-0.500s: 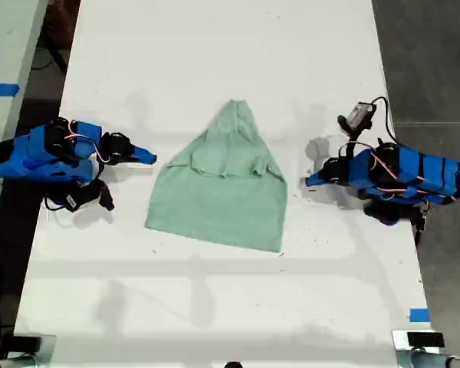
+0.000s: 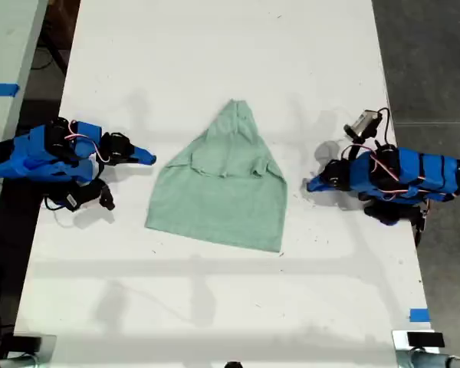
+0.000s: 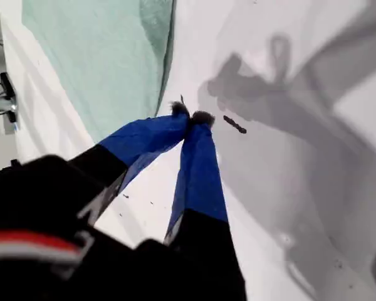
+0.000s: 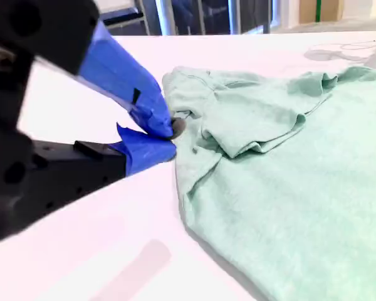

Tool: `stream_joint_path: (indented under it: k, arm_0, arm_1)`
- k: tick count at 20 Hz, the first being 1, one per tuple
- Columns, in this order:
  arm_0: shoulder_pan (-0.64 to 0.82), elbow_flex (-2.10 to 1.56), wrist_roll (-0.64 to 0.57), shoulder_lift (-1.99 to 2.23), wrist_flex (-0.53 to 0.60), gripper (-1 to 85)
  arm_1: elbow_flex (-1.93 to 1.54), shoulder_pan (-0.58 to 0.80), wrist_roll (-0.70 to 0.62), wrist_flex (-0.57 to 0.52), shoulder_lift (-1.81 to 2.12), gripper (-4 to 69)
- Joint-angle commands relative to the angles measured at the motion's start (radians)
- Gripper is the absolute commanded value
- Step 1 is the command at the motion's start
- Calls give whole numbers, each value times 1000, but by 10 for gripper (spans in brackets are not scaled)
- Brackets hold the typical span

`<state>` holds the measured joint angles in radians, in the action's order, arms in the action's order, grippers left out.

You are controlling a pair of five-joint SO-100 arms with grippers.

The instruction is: Fold t shirt

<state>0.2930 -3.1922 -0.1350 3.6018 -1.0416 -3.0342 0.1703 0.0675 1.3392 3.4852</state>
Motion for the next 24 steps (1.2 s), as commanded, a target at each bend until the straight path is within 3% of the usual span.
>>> stream_joint_path:
  k: [1, 3, 5, 10, 14, 15, 16, 20, 24]
  arm_0:
    - [14, -8, 17, 6, 3, -3]
    - [14, -8, 17, 6, 3, -3]
    - [12, -8, 17, 6, 2, -3]
    - [9, -8, 18, 6, 0, -3]
    - [12, -6, 15, 6, 0, -3]
    - [11, -6, 15, 6, 0, -3]
    - [9, -6, 17, 6, 0, -3]
    - [11, -6, 18, 6, 0, -3]
    - [12, -6, 18, 6, 0, -3]
  arm_1:
    - [195, -11, -2, -35, -183, 46]
    - [354, -81, 25, -187, -575, 131]
    - [548, -146, 46, -299, -985, 168]
    - [979, -202, 74, -275, -1575, 175]
    - [962, -207, 100, -314, -1680, 177]
    - [922, -204, 87, -348, -1684, 146]
    - [891, -201, 77, -348, -1689, 18]
    - [816, -235, 222, -123, -1488, 12]
    - [1025, -242, 87, -80, -1414, 12]
